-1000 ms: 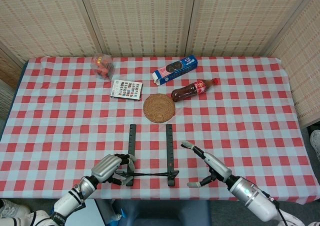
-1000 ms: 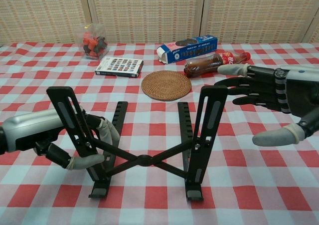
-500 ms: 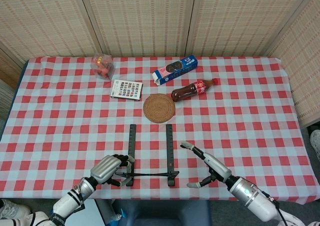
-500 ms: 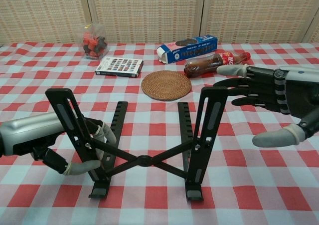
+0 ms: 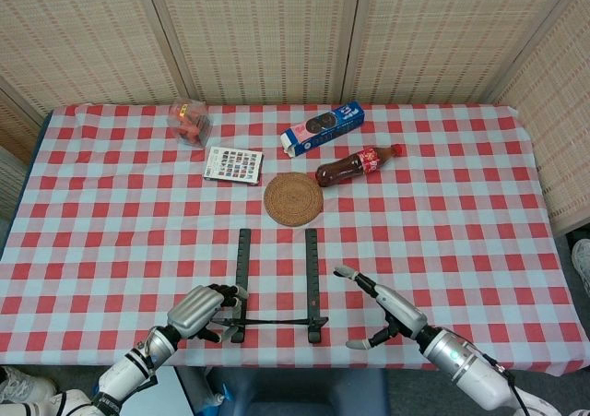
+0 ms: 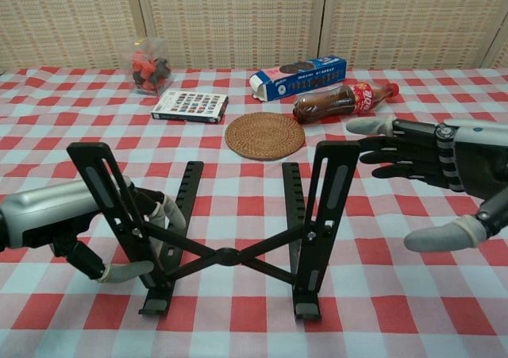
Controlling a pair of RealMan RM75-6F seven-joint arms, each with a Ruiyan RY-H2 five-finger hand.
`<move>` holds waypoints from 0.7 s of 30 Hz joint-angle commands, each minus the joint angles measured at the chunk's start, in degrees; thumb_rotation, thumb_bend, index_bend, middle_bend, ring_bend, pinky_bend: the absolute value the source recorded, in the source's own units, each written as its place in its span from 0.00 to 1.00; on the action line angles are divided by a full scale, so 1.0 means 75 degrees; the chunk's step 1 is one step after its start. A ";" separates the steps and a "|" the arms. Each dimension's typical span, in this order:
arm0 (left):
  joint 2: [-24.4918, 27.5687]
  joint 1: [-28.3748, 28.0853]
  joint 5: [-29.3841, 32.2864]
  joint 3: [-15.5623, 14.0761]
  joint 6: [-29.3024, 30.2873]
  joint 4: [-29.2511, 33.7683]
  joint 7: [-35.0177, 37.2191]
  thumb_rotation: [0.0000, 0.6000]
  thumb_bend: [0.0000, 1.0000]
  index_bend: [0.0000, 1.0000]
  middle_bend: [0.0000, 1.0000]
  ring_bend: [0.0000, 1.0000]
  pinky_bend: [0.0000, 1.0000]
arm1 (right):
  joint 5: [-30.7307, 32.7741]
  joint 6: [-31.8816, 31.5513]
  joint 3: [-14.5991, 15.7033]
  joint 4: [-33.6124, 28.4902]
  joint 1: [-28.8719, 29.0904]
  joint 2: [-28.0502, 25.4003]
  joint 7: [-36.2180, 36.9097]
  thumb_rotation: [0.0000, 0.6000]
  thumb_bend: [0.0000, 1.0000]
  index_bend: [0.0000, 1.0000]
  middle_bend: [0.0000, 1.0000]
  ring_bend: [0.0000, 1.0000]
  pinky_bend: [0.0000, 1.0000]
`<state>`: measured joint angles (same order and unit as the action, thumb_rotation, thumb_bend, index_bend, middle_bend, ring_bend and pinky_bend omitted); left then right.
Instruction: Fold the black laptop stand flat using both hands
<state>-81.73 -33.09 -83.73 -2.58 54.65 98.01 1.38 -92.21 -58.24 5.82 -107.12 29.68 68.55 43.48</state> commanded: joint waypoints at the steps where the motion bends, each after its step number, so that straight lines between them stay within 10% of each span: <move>1: -0.0003 0.0013 -0.0005 0.0003 0.0023 -0.0006 -0.0013 0.96 0.36 0.56 0.26 0.29 0.31 | 0.0327 0.0170 -0.0056 -0.0091 -0.0005 0.0016 -0.0647 1.00 0.10 0.00 0.07 0.00 0.00; 21: 0.0055 -0.0041 0.0021 0.0012 -0.0100 0.0081 -0.0055 0.84 0.36 0.48 0.26 0.28 0.30 | 0.3603 0.1304 -0.0848 -0.0880 0.0682 0.0461 -0.4367 1.00 0.11 0.28 0.17 0.00 0.00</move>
<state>-81.35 -33.39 -83.59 -2.48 53.91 98.64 1.10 -66.37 -48.84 0.19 -113.58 34.19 71.21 11.83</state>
